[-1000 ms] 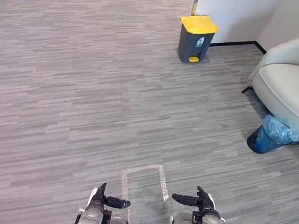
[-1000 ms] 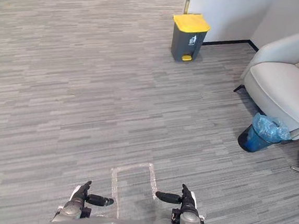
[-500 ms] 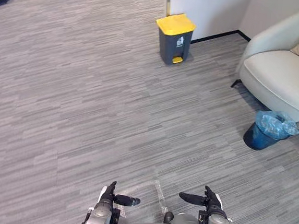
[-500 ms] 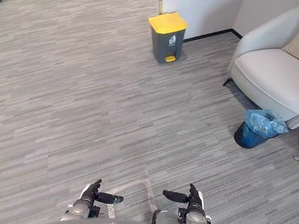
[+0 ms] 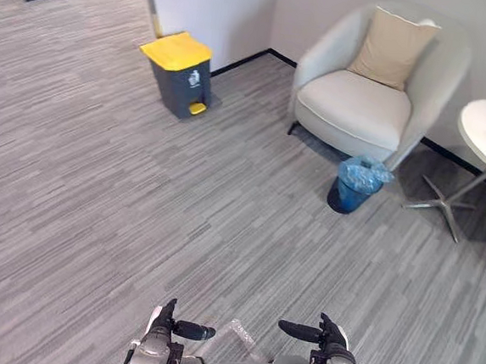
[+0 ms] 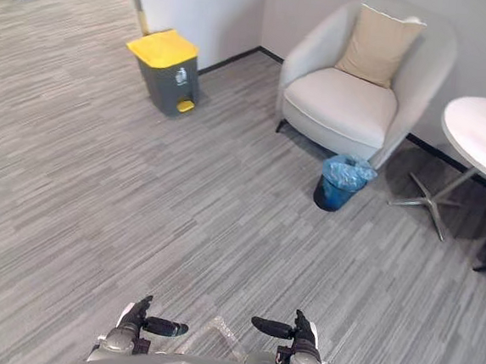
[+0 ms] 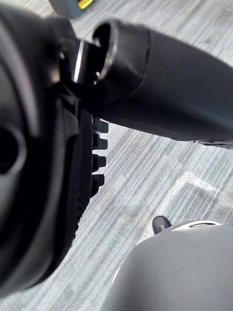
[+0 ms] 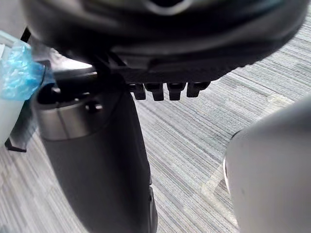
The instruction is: Organize the slippers on the shoe rack
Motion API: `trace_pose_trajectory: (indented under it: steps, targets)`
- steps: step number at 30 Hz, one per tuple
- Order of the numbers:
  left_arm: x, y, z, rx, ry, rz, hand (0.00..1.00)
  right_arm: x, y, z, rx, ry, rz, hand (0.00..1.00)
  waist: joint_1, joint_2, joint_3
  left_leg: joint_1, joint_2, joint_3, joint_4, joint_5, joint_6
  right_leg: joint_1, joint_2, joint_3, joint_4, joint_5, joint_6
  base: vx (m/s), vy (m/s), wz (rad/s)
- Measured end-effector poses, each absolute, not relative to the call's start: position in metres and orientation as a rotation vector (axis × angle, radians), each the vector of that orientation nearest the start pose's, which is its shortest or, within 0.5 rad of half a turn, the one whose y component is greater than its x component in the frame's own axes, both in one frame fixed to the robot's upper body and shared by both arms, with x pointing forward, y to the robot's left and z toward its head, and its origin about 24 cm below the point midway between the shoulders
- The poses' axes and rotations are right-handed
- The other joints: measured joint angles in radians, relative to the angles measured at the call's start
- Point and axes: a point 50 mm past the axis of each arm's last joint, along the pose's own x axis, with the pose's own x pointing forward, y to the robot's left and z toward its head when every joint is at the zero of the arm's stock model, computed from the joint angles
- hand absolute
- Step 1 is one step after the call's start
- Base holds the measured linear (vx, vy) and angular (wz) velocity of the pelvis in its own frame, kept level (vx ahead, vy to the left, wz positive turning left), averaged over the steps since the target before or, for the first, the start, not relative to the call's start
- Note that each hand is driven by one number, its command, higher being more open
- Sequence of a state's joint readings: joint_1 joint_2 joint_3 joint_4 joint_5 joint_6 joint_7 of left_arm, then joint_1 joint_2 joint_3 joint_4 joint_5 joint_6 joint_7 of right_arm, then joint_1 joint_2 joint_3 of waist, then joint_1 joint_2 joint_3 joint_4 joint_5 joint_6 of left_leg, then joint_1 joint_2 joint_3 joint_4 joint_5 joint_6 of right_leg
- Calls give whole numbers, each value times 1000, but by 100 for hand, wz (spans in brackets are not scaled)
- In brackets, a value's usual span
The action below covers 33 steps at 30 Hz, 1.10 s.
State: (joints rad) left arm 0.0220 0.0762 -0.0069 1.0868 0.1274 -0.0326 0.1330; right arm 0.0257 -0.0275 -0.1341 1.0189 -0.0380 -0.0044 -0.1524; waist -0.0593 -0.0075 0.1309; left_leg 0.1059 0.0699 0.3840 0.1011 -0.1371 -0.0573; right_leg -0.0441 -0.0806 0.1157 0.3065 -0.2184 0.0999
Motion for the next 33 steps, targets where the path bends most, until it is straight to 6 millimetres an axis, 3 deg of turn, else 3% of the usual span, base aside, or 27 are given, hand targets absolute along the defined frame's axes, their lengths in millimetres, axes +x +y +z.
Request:
trace_pose_trajectory:
  steps: [1,2,4,5,8,10,13,15,17,18,19,21,23,24,25,26,27,28,30,33]
  targets:
    - [113,185,-159,264,1064,79,100,125,-187,-153,-78,1034,-260,100,-2,17,7,8,10,42,-3,0,0,-34,-23,-141,23,9,-2,25,-26,-97]
    - [114,185,-159,266,1063,75,100,127,-188,-153,-80,1031,-261,100,-3,18,8,14,13,62,-3,0,0,-49,-41,-241,35,12,-11,12,-56,-83]
    - [114,184,-159,266,1063,74,100,131,-191,-152,-90,1023,-262,100,-4,27,13,36,23,101,-3,0,0,-58,-84,-480,52,16,-55,31,-108,-74]
    - [114,183,-159,264,1064,72,100,132,-194,-151,-100,1016,-262,100,-5,43,17,48,32,106,-3,0,-1,-53,-80,-526,58,25,-69,73,-138,-73]
    - [113,171,-160,239,1067,47,100,130,-201,-150,-118,1016,-274,100,-5,69,13,76,52,133,-3,2,-6,-30,-28,-482,11,37,-91,71,-92,-55]
    - [113,168,-160,234,1067,32,100,129,-202,-151,-120,1020,-275,100,-6,70,13,99,67,149,3,18,-32,1,4,-451,-46,51,-104,56,-99,-54]
    - [115,168,-160,233,1064,29,100,129,-203,-151,-119,1020,-282,100,-10,63,17,91,80,154,50,24,-39,23,20,-429,-94,66,-107,43,-67,-31]
    - [118,170,-159,236,1056,33,100,127,-205,-151,-118,1026,-289,100,-12,53,25,57,108,161,185,23,-41,54,28,-403,-138,85,-109,66,-89,-39]
    - [119,174,-158,220,1053,63,100,126,-205,-151,-127,1030,-284,100,4,53,40,-29,179,138,463,0,-32,104,38,-331,-188,101,-117,81,-77,-70]
    - [119,173,-158,219,1051,64,100,127,-205,-151,-128,1030,-282,100,6,55,41,-38,180,126,478,-12,-33,106,40,-322,-189,101,-118,69,48,-98]
    - [122,172,-157,211,1038,67,100,128,-208,-151,-143,1030,-281,100,13,66,50,-71,155,34,490,-108,-33,114,37,-267,-189,100,-119,39,69,-76]
    - [123,173,-156,212,1029,70,100,126,-210,-151,-130,1035,-302,100,13,61,55,-112,106,-52,445,-159,-26,125,24,-208,-188,100,-119,38,136,-112]
    - [128,177,-153,210,1005,87,100,125,-210,-152,-103,1037,-333,100,22,42,66,-171,36,-193,345,-160,-25,130,0,-128,-176,93,-104,48,186,-124]
    - [128,176,-153,203,1000,91,100,121,-212,-152,-98,1044,-348,100,25,51,66,-178,19,-274,255,-125,-39,122,6,-95,-163,84,-83,68,195,-106]
    - [127,171,-154,192,1003,88,100,122,-218,-150,-105,1034,-362,100,25,84,66,-180,37,-337,170,-41,-43,113,37,-63,-138,63,-62,84,204,-92]
    - [127,168,-154,174,1004,89,100,123,-221,-150,-107,1030,-371,100,26,99,69,-184,49,-339,190,12,-22,115,52,-49,-120,49,-53,89,219,-71]
    - [130,171,-153,181,998,90,100,117,-217,-151,-88,1034,-384,100,26,57,57,-169,26,-306,192,-2,-12,108,17,-49,-91,31,-32,84,177,-36]
    - [131,172,-153,183,997,91,100,116,-216,-151,-84,1035,-384,100,27,52,55,-167,23,-301,189,-3,-10,105,13,-47,-89,28,-29,151,208,-31]
    - [128,180,-153,204,1008,100,100,110,-208,-155,-58,1055,-383,100,28,11,32,-142,-11,-264,130,7,7,87,-21,-23,-85,17,-15,189,141,-32]
    - [123,181,-155,224,1024,85,100,106,-207,-156,-36,1067,-402,100,28,-1,22,-74,-38,-234,58,21,17,115,-47,-23,-112,18,-10,163,67,-25]
